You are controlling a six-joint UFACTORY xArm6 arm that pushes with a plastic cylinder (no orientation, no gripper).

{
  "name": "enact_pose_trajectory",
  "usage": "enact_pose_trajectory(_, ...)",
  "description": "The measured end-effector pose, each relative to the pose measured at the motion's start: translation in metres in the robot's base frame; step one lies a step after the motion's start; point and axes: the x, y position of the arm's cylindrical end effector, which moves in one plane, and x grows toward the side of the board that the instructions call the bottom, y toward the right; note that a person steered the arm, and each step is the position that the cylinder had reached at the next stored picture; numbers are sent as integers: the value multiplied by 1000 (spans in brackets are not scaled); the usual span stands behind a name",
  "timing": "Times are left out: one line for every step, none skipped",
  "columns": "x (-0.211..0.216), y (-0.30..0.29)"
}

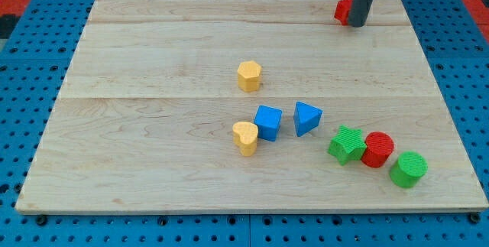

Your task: Touch the top of the green star

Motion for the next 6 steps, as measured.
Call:
enact_pose_trajectory(41, 60)
enact_pose_trajectory(136, 80)
enact_pose_trajectory(198, 76)
enact_pose_trajectory(217, 20)
enact_pose_trajectory(217, -30)
enact_pose_trajectory(227, -61)
